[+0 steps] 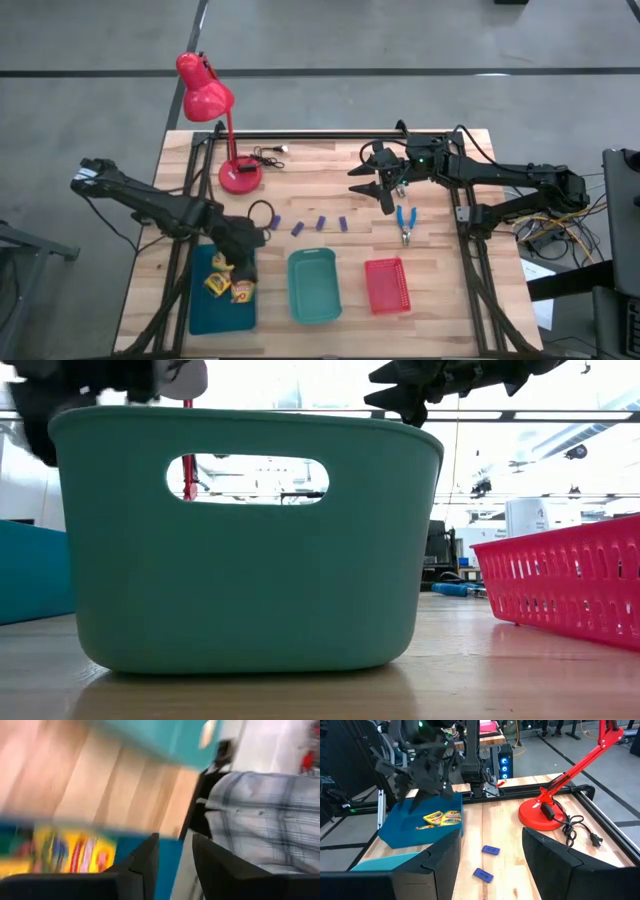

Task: Pick & Place School Supplies
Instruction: Put the blue ticket punch into the green bin

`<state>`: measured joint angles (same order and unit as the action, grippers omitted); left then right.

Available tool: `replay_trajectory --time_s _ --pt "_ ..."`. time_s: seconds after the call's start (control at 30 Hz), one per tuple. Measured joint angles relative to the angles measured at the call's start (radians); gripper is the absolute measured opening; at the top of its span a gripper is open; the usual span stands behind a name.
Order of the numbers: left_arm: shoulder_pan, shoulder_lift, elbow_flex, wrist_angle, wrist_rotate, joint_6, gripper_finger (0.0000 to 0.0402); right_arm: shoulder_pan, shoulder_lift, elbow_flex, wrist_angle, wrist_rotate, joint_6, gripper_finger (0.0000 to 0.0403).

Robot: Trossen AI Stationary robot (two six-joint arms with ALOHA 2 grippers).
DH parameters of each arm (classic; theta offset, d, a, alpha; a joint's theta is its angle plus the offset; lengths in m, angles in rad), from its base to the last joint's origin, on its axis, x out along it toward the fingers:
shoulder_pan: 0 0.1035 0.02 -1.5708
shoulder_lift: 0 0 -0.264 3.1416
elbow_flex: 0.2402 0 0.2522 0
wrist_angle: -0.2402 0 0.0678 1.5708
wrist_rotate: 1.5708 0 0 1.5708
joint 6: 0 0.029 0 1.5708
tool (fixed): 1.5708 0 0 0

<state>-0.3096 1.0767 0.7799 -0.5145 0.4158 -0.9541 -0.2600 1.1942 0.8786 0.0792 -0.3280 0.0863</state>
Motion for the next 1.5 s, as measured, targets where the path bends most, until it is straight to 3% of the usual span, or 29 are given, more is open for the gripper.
replay_trajectory --time_s 0.17,0.33,0.43,0.5,0.73,1.0,1.5 --pt "0.023 -0.004 0.001 0.116 -0.154 0.167 0.0122 0.000 0.000 0.000 0.000 -0.001 0.101 0.0205" --pt "0.047 -0.017 0.029 0.118 -0.526 0.338 0.0122 0.000 0.000 0.000 -0.029 -0.001 0.129 0.0205" --pt "0.056 -0.034 0.045 0.109 -0.766 0.358 0.0122 0.000 0.000 0.000 -0.048 0.009 0.170 0.0205" --pt "0.064 -0.051 0.054 0.100 -0.864 0.349 0.0122 0.000 0.000 0.000 -0.072 0.026 0.200 0.0205" --pt "0.131 -0.069 0.120 -0.061 -0.877 0.256 0.0122 0.000 0.000 -0.001 -0.130 0.082 0.203 0.0205" --pt "0.164 -0.060 0.183 -0.181 -0.819 0.154 0.0122 0.000 0.000 -0.001 -0.127 0.095 0.194 0.0205" --pt "0.164 -0.048 0.182 -0.178 -0.825 0.109 0.0122 0.000 0.000 -0.001 -0.127 0.094 0.195 0.0206"
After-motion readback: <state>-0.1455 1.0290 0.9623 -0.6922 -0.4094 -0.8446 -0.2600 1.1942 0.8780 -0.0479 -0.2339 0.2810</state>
